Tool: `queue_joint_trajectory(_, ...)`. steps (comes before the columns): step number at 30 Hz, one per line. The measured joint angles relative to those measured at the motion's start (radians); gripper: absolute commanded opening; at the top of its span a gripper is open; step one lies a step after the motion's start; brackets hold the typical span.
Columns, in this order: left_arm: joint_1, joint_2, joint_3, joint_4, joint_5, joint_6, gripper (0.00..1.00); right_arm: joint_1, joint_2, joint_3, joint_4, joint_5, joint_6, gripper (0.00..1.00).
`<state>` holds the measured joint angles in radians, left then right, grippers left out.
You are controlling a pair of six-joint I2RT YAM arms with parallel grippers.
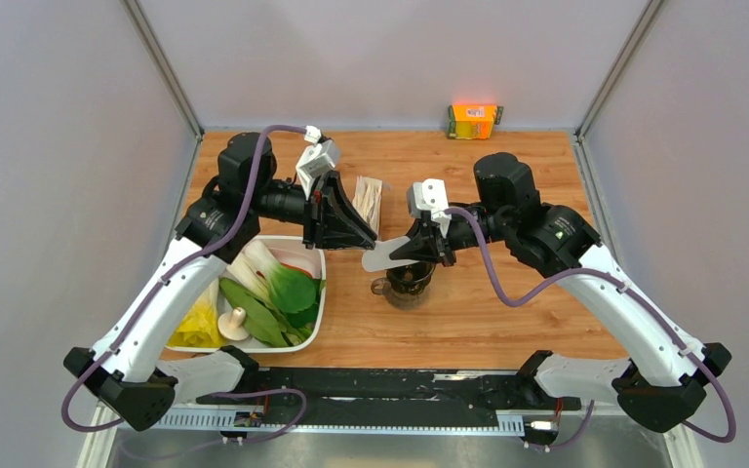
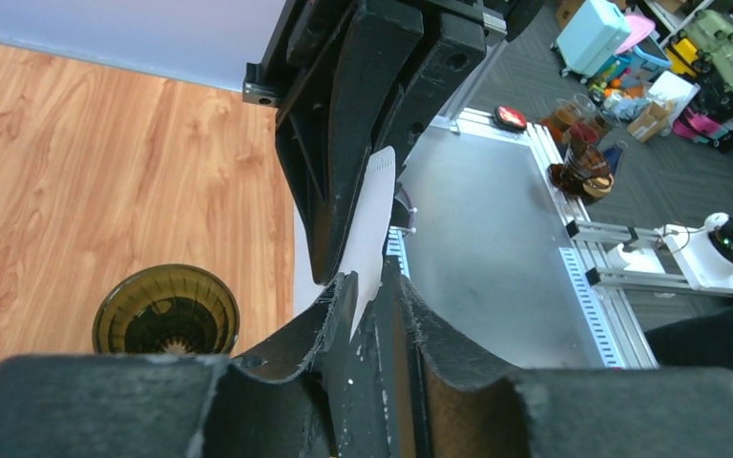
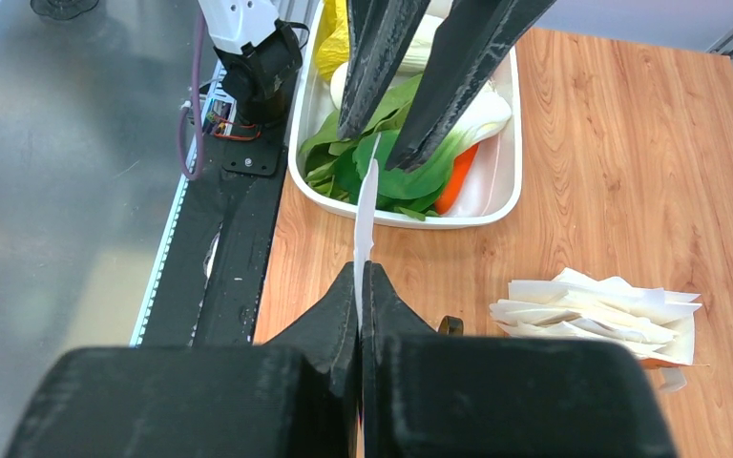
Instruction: Place the coffee filter in the dripper
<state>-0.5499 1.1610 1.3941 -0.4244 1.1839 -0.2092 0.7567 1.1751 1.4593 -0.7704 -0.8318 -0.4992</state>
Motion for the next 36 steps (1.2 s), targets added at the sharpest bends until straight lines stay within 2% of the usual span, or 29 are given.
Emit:
queue_joint_trajectory(6,0.0,0.004,0.0,-0.025,0.001,0.027,0.04,0.0,0.0,0.0,0.0,0.0,0.0,0.0)
queue_joint_trajectory(8,0.0,0.006,0.0,-0.024,0.003,0.027,0.01,0.0,0.0,0.0,0.0,0.0,0.0,0.0)
queue_joint_trajectory(27,-0.001,0.038,0.0,0.006,0.015,-0.012,0.0,0.029,-0.003,-0.005,-0.024,0.004,-0.056,0.0)
queue_joint_trajectory(36,-0.032,0.058,0.0,-0.069,0.013,0.062,0.0,0.032,0.018,0.0,-0.055,0.016,-0.071,0.0)
